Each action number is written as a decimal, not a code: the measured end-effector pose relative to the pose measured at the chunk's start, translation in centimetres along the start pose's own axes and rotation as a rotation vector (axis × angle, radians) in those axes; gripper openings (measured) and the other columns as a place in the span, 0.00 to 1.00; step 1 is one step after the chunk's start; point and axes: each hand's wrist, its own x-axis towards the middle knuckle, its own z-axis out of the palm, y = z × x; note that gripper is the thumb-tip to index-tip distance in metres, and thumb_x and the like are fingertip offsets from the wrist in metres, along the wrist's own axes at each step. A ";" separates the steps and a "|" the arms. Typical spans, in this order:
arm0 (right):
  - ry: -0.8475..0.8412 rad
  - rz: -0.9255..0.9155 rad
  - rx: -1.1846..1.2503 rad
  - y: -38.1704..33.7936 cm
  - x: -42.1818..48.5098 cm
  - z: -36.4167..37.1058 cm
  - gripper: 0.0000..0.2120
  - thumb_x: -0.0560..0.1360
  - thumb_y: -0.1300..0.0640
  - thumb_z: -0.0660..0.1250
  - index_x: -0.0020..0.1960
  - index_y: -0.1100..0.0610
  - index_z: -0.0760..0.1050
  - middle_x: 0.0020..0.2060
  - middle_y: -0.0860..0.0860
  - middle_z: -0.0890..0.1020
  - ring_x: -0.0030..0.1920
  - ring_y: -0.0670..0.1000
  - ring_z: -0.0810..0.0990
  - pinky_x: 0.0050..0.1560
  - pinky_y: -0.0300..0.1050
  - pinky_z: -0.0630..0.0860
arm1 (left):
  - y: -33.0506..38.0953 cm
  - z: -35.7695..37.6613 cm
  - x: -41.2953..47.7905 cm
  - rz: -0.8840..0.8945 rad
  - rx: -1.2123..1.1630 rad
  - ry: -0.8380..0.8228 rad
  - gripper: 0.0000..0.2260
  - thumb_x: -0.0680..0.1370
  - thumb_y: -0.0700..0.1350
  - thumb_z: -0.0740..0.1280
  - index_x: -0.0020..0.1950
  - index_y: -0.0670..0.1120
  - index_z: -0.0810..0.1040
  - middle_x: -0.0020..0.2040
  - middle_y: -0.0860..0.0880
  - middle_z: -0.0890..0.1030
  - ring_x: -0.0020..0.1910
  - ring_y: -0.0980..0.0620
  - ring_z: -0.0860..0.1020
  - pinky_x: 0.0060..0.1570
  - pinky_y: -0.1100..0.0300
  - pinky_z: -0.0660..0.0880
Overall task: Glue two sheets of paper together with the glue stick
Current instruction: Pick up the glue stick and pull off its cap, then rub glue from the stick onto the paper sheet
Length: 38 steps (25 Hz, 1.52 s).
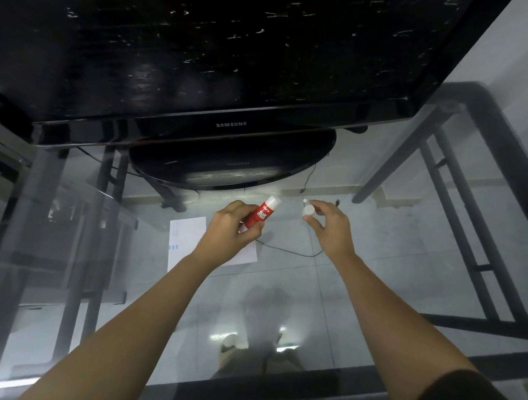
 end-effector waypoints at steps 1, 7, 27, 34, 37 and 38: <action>0.001 -0.010 -0.027 0.2 0.0 0.1 0.19 0.73 0.60 0.70 0.62 0.59 0.73 0.53 0.57 0.80 0.53 0.54 0.77 0.55 0.42 0.71 | 0.0 -0.1 -0.1 0.007 -0.003 0.013 0.16 0.74 0.47 0.68 0.60 0.43 0.75 0.47 0.51 0.75 0.44 0.52 0.74 0.48 0.59 0.74; -0.081 0.022 -0.054 -0.1 -0.5 -0.8 0.26 0.73 0.57 0.70 0.68 0.60 0.67 0.60 0.57 0.76 0.58 0.53 0.76 0.58 0.42 0.70 | 0.6 -0.6 -0.6 0.022 -0.028 0.048 0.15 0.74 0.46 0.68 0.59 0.43 0.76 0.46 0.51 0.74 0.45 0.52 0.74 0.48 0.58 0.74; -0.120 0.174 0.795 -14.9 -6.4 -3.2 0.09 0.69 0.43 0.71 0.43 0.47 0.81 0.41 0.42 0.86 0.48 0.42 0.83 0.51 0.37 0.76 | 4.8 -4.4 -6.0 -0.297 -0.950 0.075 0.12 0.75 0.54 0.63 0.51 0.47 0.77 0.45 0.47 0.84 0.45 0.50 0.83 0.47 0.62 0.79; -0.006 0.255 0.792 -16.9 -7.1 -2.3 0.10 0.69 0.43 0.71 0.37 0.48 0.81 0.34 0.42 0.85 0.42 0.40 0.83 0.45 0.36 0.76 | 4.8 -4.7 -6.7 0.068 -0.313 0.415 0.07 0.70 0.41 0.73 0.44 0.49 0.78 0.41 0.53 0.81 0.42 0.59 0.76 0.40 0.71 0.74; -0.055 0.276 0.862 -17.6 -7.2 -2.0 0.12 0.70 0.45 0.71 0.40 0.53 0.81 0.35 0.45 0.85 0.41 0.41 0.84 0.39 0.31 0.76 | 4.1 -4.3 -7.1 0.509 0.337 0.577 0.08 0.67 0.35 0.75 0.42 0.37 0.79 0.40 0.40 0.81 0.43 0.50 0.72 0.41 0.63 0.73; -0.069 0.262 0.874 -17.7 -7.2 -2.0 0.12 0.70 0.45 0.71 0.40 0.54 0.81 0.35 0.45 0.85 0.41 0.41 0.84 0.38 0.30 0.76 | 4.0 -4.3 -7.1 0.484 0.328 0.578 0.09 0.67 0.37 0.75 0.44 0.38 0.78 0.41 0.40 0.80 0.44 0.49 0.73 0.42 0.62 0.74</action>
